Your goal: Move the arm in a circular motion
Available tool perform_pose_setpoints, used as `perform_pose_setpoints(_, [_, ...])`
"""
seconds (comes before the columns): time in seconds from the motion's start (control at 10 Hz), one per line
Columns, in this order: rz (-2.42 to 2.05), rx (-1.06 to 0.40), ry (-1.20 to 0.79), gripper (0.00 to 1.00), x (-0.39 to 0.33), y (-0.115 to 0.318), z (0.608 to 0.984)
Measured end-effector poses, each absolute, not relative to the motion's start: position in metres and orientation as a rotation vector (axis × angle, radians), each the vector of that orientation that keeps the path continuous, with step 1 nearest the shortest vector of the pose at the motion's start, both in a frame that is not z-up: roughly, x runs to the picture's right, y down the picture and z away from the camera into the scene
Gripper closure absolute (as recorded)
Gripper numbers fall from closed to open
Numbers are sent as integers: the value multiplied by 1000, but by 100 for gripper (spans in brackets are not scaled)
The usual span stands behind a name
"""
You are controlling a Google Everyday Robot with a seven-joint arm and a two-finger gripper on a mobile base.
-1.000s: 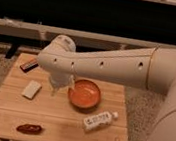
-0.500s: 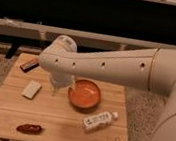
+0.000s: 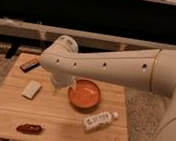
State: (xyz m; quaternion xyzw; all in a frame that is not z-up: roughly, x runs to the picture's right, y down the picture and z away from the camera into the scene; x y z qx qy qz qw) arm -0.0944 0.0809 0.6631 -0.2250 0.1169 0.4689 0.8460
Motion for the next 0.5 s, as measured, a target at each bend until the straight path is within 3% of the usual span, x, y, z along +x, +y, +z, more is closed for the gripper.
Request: perform_pose_setpoints(0.5, [993,-470,243,35,-92,80,663])
